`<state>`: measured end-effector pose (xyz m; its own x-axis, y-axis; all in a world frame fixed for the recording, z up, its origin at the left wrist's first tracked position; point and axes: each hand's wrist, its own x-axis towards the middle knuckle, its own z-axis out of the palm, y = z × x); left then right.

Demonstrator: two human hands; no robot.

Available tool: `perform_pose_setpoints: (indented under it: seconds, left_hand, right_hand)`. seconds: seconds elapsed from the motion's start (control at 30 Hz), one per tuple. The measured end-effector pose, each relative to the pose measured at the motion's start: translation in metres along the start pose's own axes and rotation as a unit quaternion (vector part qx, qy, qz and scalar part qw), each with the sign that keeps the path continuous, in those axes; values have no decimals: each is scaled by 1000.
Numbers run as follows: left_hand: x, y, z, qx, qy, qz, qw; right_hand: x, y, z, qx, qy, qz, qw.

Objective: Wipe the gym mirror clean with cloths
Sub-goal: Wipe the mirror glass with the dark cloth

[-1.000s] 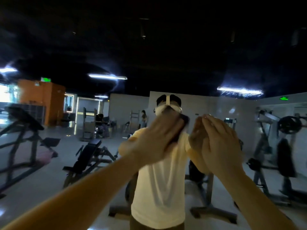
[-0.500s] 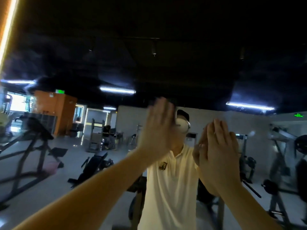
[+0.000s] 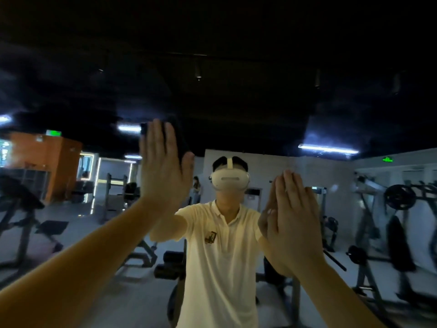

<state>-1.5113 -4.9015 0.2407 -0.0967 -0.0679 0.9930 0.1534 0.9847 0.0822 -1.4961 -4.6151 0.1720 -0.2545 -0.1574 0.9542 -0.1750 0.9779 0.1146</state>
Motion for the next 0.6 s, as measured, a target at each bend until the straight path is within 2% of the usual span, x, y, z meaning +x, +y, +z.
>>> perform_pose_setpoints:
  seconds: [0.1,0.2,0.33,0.4,0.47,0.53,0.6]
  left_hand:
    - [-12,66,17,-31,-15,103,994]
    - [-22,136,28,-53,-30,172,983]
    - [-49,194,44,21,-90,334,938]
    - [-48,192,46,29,-80,375,923]
    - [-40,173,41,9,-64,336,940]
    - [-31,145,31,8,-50,217,975]
    - [-23,129,21,17,-35,86,996]
  right_hand:
    - [-6,4,-4,2,-5,-21,1000]
    - [-20,11,-14,5,4,-52,999]
    - [-36,42,-40,73,94,10,993]
    - [-42,69,-54,93,109,27,989]
    - [-49,105,-58,82,99,44,991]
    - [-52,145,-52,44,83,74,993]
    - [-50,180,-45,6,65,95,993]
